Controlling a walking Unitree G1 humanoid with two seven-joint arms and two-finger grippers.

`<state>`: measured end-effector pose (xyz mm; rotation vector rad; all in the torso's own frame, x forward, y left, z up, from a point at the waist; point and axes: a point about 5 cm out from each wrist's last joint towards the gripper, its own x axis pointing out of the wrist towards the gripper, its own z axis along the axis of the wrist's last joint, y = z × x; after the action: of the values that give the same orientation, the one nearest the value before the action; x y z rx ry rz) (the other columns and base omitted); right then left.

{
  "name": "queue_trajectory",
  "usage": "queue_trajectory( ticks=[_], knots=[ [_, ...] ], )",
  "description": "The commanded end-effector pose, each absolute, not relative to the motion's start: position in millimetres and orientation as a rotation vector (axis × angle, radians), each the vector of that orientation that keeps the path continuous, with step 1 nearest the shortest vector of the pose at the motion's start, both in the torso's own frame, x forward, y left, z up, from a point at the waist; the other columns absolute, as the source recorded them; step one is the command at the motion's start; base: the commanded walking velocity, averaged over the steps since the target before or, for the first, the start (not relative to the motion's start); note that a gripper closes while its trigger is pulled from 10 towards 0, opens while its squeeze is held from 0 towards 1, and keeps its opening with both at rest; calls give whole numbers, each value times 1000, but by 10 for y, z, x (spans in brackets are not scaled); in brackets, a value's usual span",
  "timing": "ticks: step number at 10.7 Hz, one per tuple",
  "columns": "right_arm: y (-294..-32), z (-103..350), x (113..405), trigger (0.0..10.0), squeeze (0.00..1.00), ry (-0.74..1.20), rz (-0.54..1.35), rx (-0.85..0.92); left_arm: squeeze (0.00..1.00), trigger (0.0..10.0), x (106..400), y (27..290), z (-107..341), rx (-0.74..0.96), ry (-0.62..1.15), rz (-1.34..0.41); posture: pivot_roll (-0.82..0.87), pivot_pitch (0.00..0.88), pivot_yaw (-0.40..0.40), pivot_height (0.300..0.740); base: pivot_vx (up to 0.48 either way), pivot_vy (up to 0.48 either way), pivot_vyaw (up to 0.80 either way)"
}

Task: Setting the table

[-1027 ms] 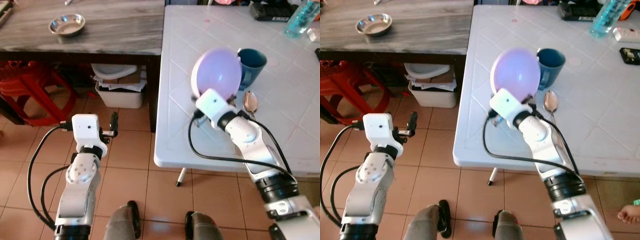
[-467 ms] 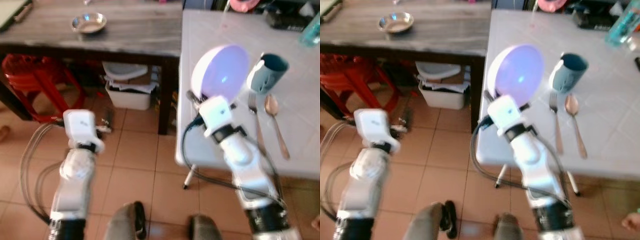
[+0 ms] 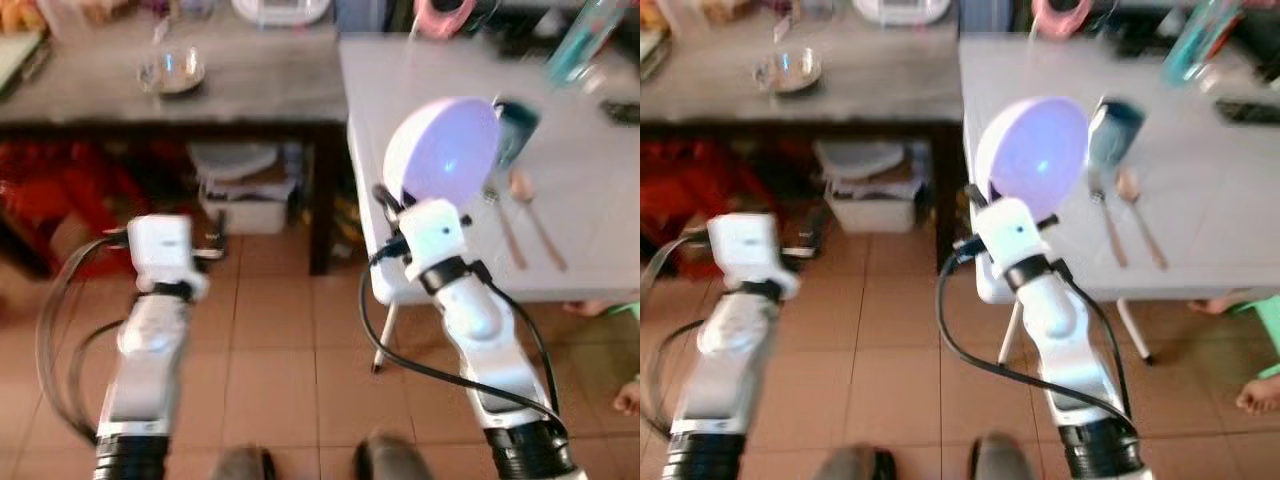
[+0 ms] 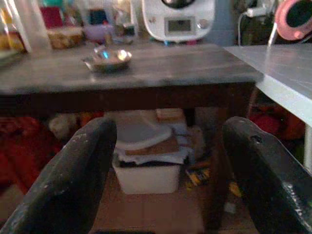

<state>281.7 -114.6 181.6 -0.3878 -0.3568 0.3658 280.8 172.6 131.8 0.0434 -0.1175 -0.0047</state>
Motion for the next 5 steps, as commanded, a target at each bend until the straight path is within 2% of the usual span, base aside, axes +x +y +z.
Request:
queue_trajectory(
  ticks=[1,5],
  knots=[
    [-1198,1818,2811,10000,0,-345,345,-385,0,10000,2816,1652,1308,34,-118,-31,-62,126,28,740,435,0,0],
    [-1211,1766,2729,10000,0,-330,338,-373,0,10000,2817,1677,1295,35,-112,-8,-69,132,27,740,461,0,0]
  ],
)
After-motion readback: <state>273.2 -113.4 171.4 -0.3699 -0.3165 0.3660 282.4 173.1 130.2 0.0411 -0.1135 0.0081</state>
